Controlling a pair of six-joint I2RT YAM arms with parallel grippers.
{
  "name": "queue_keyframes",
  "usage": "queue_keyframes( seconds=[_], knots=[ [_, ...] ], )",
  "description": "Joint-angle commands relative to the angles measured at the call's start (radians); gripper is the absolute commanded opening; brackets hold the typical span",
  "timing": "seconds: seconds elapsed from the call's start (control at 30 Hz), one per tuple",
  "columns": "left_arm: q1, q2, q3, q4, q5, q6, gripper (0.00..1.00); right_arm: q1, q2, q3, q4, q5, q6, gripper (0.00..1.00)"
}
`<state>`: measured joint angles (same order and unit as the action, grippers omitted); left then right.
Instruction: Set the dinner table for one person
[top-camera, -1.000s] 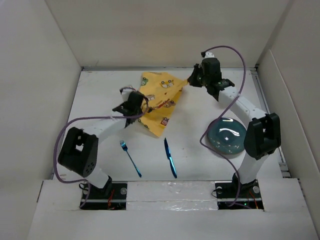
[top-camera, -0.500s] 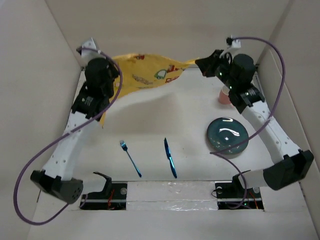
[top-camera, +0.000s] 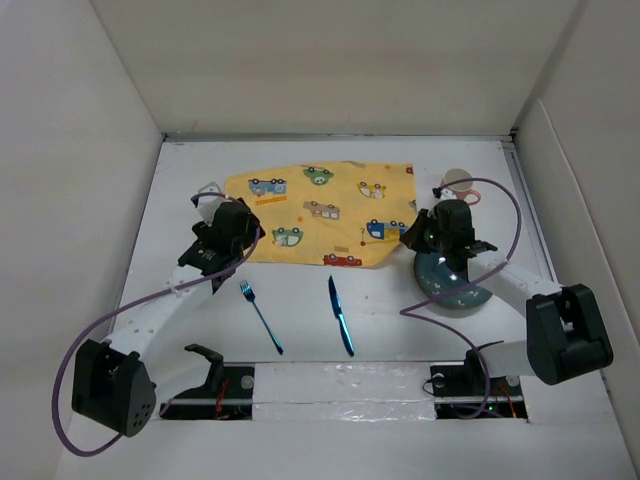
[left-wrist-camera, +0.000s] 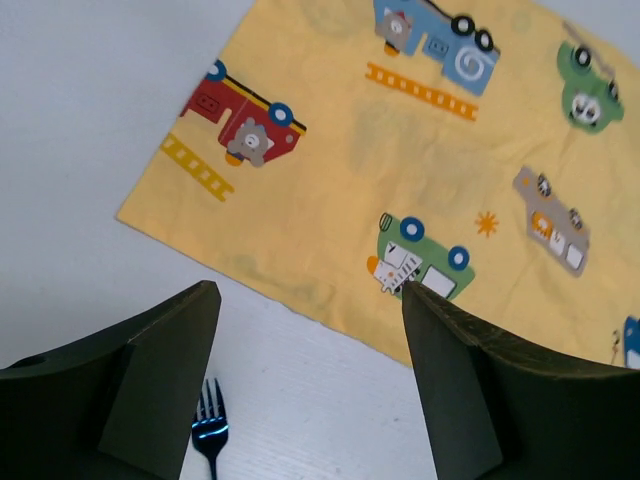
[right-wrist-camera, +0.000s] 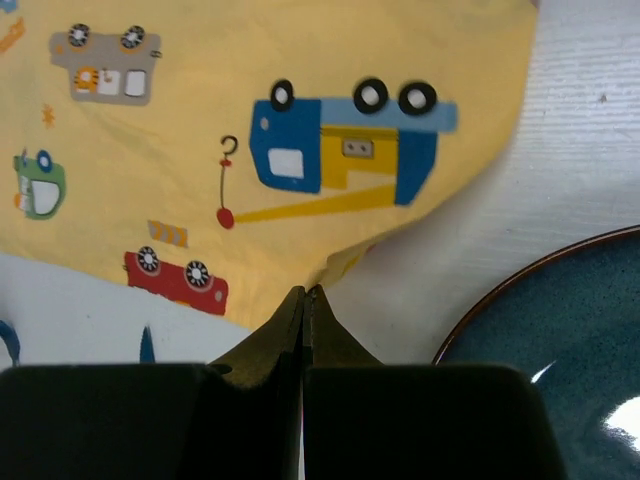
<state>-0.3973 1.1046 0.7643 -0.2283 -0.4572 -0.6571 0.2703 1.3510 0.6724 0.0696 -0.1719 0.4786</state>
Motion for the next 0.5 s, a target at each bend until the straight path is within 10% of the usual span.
queue_keyframes(
  seconds=[0.0,0.47],
  knots=[
    [0.009,-0.025,-0.049,0.081,-0.041,-0.076,0.72,0.003,-0.043,0.007,0.111,0.029,0.021,0.00],
    [0.078,0.222,-0.057,0.132,0.005,-0.094,0.68,0.003,0.005,-0.010,0.114,0.055,0.012,0.00]
  ],
)
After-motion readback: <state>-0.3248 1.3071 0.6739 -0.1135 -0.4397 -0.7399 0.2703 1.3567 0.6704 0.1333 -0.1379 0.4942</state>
